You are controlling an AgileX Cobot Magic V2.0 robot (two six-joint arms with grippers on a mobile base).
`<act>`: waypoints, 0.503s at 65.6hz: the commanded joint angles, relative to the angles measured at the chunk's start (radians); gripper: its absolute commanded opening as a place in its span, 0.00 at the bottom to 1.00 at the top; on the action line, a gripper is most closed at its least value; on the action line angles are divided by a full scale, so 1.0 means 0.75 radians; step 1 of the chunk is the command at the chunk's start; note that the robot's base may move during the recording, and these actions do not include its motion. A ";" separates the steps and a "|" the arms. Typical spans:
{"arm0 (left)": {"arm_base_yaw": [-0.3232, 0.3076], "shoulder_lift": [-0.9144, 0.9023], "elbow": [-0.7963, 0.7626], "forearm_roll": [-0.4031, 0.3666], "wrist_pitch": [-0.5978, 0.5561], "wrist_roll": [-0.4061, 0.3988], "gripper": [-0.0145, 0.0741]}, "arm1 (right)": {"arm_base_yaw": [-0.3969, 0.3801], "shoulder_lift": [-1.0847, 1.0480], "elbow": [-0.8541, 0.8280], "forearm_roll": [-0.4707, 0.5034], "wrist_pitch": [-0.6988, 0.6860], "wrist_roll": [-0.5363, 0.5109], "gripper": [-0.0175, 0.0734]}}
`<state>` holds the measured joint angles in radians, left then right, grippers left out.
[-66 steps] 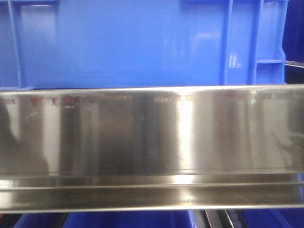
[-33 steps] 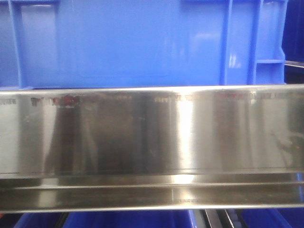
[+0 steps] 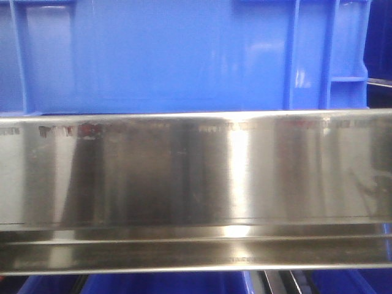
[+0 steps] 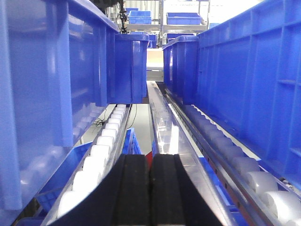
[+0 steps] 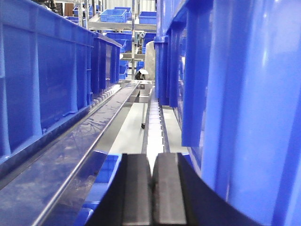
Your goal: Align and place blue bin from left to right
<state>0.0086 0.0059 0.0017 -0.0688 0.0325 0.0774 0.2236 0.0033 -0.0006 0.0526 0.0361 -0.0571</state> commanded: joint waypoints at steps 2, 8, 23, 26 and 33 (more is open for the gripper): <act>-0.009 -0.008 -0.002 0.000 -0.027 0.002 0.04 | -0.010 -0.004 0.001 0.005 -0.024 -0.007 0.01; -0.009 -0.008 -0.002 0.000 -0.027 0.002 0.04 | -0.010 -0.004 0.001 0.005 -0.024 -0.007 0.01; -0.009 -0.008 -0.002 0.000 -0.027 0.002 0.04 | -0.010 -0.004 0.001 0.005 -0.024 -0.007 0.01; -0.009 -0.008 -0.002 0.000 -0.027 0.002 0.04 | -0.010 -0.004 0.001 0.005 -0.024 -0.007 0.01; -0.009 -0.008 -0.002 0.000 -0.027 0.002 0.04 | -0.010 -0.004 0.001 0.005 -0.024 -0.007 0.01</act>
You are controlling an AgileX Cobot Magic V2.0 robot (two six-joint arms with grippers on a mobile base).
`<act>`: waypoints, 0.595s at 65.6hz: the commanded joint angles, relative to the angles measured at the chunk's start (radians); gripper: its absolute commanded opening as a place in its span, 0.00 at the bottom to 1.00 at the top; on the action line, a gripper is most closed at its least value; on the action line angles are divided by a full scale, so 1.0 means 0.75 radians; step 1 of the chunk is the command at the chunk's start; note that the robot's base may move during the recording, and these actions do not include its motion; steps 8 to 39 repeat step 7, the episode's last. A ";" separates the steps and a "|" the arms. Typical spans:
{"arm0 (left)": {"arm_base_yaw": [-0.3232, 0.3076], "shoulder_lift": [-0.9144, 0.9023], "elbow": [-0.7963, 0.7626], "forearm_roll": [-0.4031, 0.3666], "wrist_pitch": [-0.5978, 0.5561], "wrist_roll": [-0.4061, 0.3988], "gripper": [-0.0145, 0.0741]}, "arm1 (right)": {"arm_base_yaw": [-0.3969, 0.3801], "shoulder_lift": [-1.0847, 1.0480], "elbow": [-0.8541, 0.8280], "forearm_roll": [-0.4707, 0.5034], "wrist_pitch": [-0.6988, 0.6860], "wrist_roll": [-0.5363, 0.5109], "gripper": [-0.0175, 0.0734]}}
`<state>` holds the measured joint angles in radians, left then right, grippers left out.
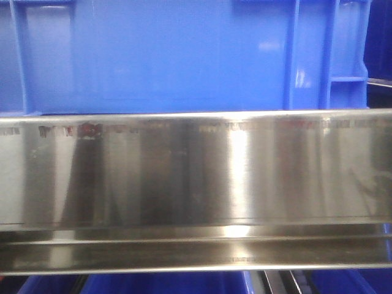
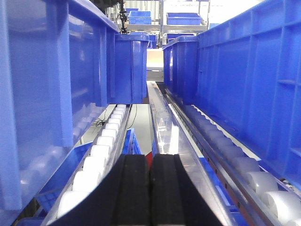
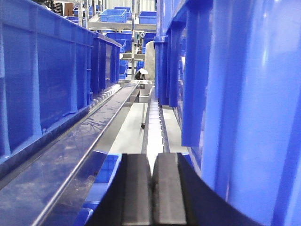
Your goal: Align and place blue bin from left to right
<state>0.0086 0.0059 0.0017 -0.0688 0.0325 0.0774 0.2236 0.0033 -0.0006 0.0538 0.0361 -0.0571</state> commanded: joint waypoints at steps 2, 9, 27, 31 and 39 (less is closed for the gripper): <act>-0.009 -0.008 -0.002 0.000 -0.027 0.002 0.04 | -0.010 -0.004 0.001 0.003 -0.024 -0.007 0.01; -0.009 -0.008 -0.002 0.000 -0.027 0.002 0.04 | -0.010 -0.004 0.001 0.003 -0.024 -0.007 0.01; -0.009 -0.008 -0.002 0.000 -0.027 0.002 0.04 | -0.010 -0.004 0.001 0.003 -0.024 -0.007 0.01; -0.009 -0.008 -0.002 0.000 -0.027 0.002 0.04 | -0.010 -0.004 0.001 0.003 -0.024 -0.007 0.01; -0.009 -0.008 -0.002 0.000 -0.027 0.002 0.04 | -0.010 -0.004 0.001 0.003 -0.024 -0.007 0.01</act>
